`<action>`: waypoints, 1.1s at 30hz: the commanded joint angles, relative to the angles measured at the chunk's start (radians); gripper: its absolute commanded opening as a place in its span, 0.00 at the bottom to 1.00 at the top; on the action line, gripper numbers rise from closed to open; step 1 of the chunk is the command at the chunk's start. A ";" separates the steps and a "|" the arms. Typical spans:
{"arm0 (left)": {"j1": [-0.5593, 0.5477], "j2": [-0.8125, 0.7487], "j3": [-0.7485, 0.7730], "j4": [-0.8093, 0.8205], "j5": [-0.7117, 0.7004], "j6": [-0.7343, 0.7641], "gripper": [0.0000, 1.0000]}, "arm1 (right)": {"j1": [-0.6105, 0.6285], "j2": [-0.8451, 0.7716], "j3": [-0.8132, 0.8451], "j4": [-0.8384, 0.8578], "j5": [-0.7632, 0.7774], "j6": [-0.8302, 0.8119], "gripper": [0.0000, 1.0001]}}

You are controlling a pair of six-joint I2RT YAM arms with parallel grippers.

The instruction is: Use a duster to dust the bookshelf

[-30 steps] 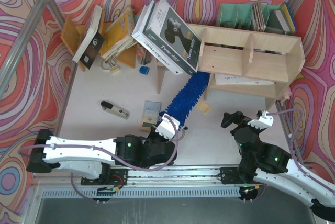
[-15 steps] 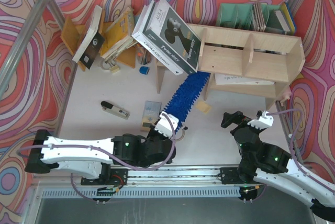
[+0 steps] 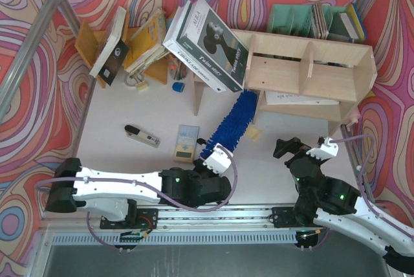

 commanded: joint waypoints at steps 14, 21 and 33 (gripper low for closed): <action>0.011 -0.198 -0.002 0.129 0.006 0.086 0.00 | 0.004 -0.012 -0.004 -0.014 0.017 0.020 0.99; 0.011 -0.066 -0.008 0.015 0.077 -0.032 0.00 | 0.004 -0.036 -0.013 -0.013 0.016 0.023 0.99; 0.010 -0.084 0.062 0.068 0.056 0.074 0.00 | 0.004 -0.016 -0.007 -0.017 0.020 0.029 0.99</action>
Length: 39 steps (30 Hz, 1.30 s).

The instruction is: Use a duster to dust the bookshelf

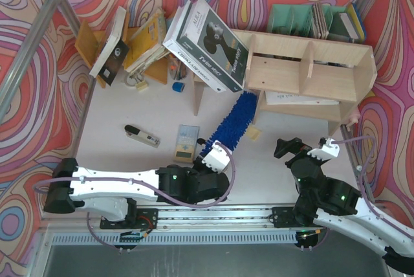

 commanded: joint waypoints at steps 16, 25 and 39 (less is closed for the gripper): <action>-0.010 -0.208 0.001 0.153 -0.019 0.093 0.00 | 0.005 0.010 -0.005 -0.013 0.022 0.014 0.99; -0.009 -0.089 -0.031 0.037 -0.003 -0.056 0.00 | 0.005 0.007 -0.006 -0.013 0.020 0.014 0.99; -0.005 -0.165 -0.062 0.021 -0.142 -0.031 0.00 | 0.004 0.010 -0.005 -0.014 0.020 0.014 0.99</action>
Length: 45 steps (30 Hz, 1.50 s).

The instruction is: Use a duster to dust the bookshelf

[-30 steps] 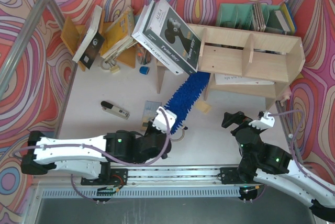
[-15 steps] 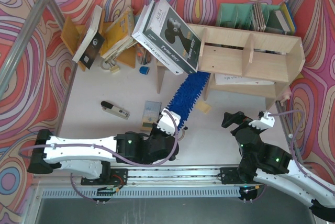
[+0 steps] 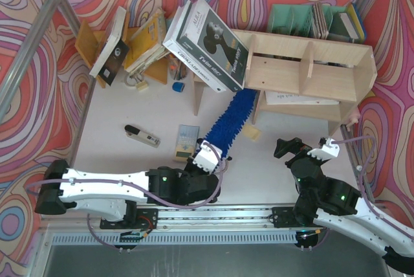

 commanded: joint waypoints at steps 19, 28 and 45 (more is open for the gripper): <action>0.139 -0.289 -0.037 -0.367 -0.284 -0.276 0.00 | 0.004 0.015 -0.004 -0.010 0.022 0.005 0.99; 0.181 -0.201 -0.136 -0.204 -0.037 -0.216 0.00 | 0.005 0.018 -0.002 -0.013 0.022 0.007 0.99; 0.124 -0.185 -0.118 -0.077 0.076 -0.074 0.00 | 0.004 0.003 0.010 -0.052 0.015 0.040 0.99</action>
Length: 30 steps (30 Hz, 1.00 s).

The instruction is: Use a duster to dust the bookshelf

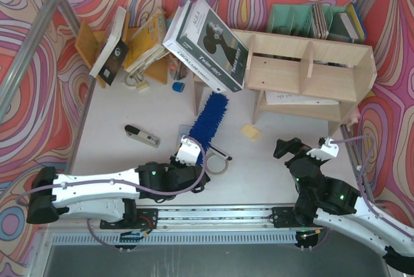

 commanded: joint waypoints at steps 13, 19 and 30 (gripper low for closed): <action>-0.251 -0.150 0.173 -0.281 -0.186 -0.016 0.00 | 0.004 0.141 0.054 -0.010 -0.079 0.243 0.99; -0.307 -0.171 0.209 -0.348 -0.227 -0.015 0.00 | 0.005 0.263 0.067 0.104 -0.144 0.383 0.99; -0.373 -0.179 0.216 -0.308 -0.240 0.062 0.00 | 0.004 0.360 -0.027 0.550 -0.300 0.453 0.98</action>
